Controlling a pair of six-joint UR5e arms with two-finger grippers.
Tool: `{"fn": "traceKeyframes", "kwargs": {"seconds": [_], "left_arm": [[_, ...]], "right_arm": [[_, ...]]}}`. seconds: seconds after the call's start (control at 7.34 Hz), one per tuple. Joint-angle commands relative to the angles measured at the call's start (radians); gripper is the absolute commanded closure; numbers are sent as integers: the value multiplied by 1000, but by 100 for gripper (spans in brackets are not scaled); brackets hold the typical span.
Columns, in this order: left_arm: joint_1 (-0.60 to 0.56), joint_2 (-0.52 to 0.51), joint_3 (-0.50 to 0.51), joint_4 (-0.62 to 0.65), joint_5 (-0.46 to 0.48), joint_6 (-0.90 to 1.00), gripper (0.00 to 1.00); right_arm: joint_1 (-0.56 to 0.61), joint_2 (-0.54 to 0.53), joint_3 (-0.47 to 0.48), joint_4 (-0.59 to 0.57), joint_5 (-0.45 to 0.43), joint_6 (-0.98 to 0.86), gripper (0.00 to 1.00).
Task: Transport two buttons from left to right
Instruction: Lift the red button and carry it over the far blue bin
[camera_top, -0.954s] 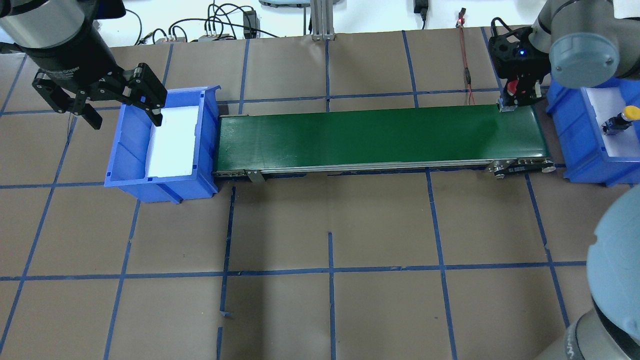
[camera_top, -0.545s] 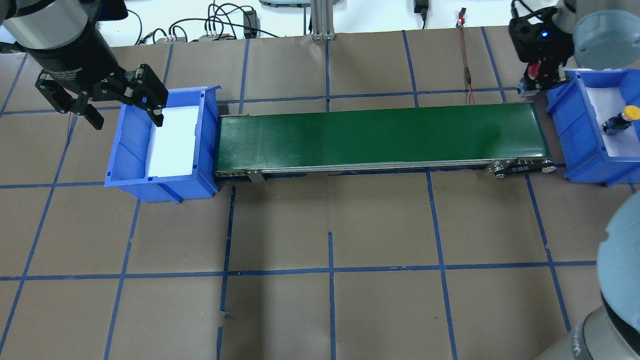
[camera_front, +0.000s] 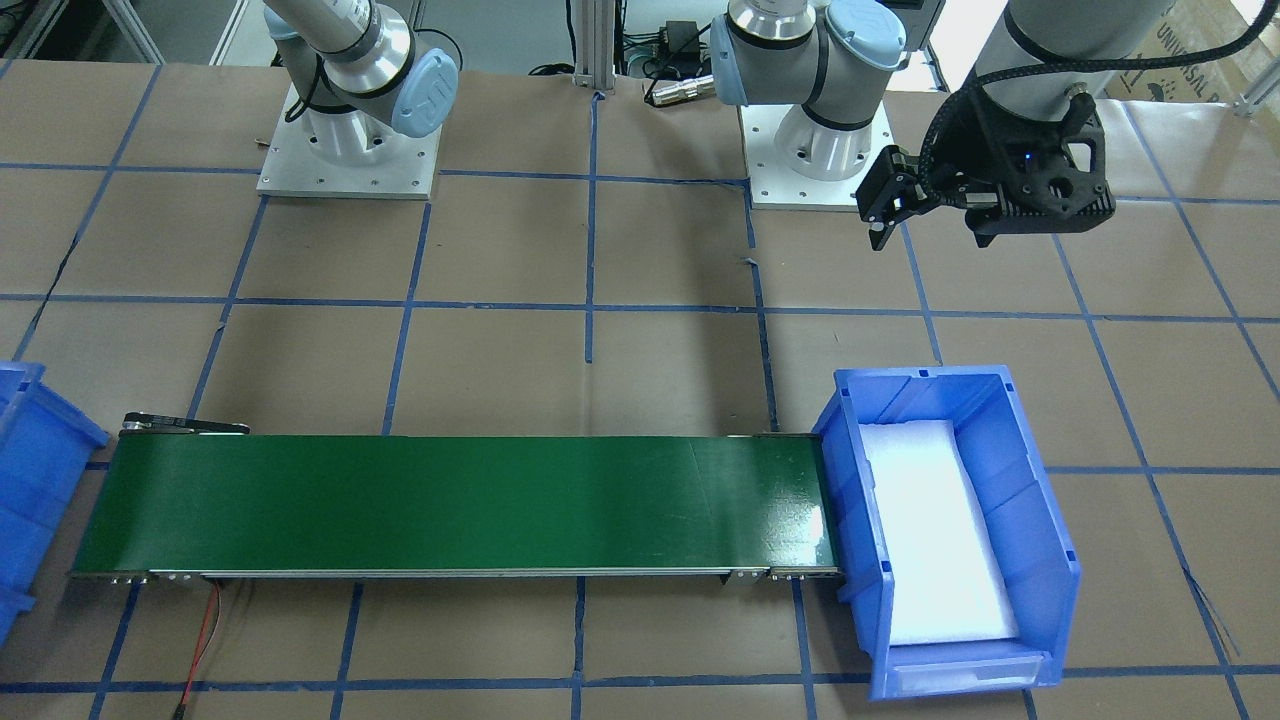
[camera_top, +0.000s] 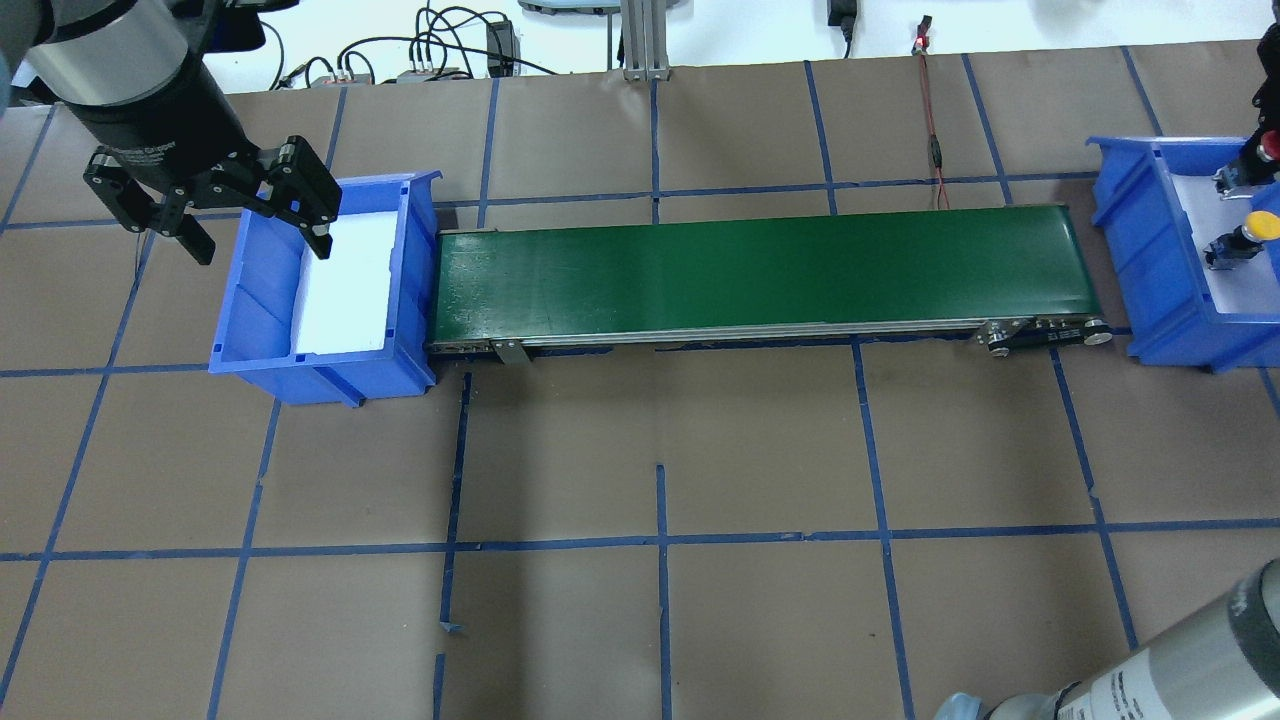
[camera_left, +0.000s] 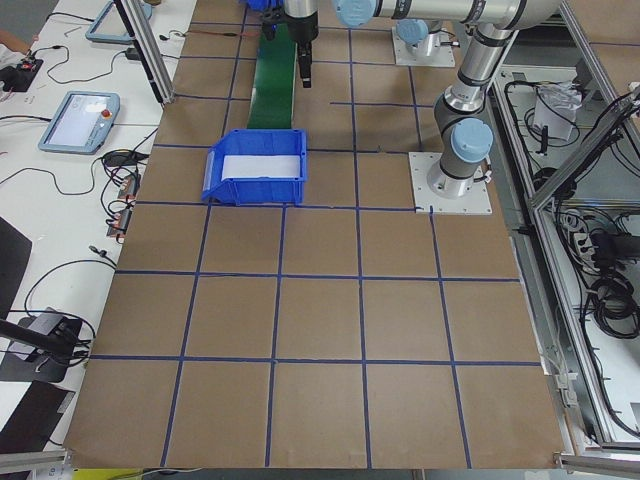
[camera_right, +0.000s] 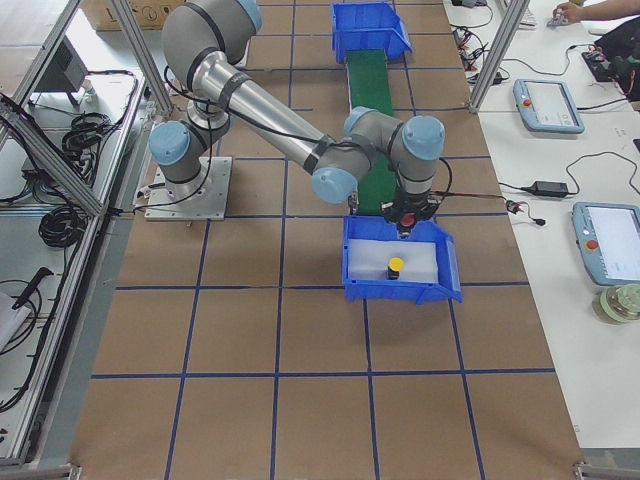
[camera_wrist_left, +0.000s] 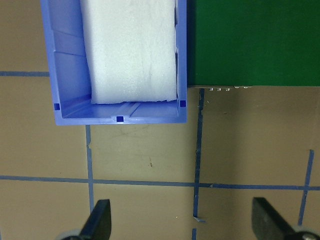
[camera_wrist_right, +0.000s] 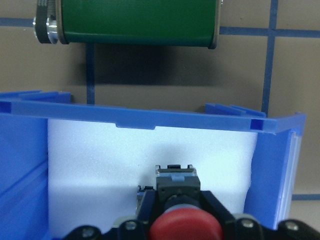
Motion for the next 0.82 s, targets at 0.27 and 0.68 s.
{"fn": "traceKeyframes", "kwargs": {"seconds": [0.27,0.68], "left_arm": [[0,-1,-2,0,0,0,0],[0,3,-3,0,0,0,0]], "right_arm": [[-8,100,18,-53,19,1,73],[-8,120,17,-55,13,1,23]]}}
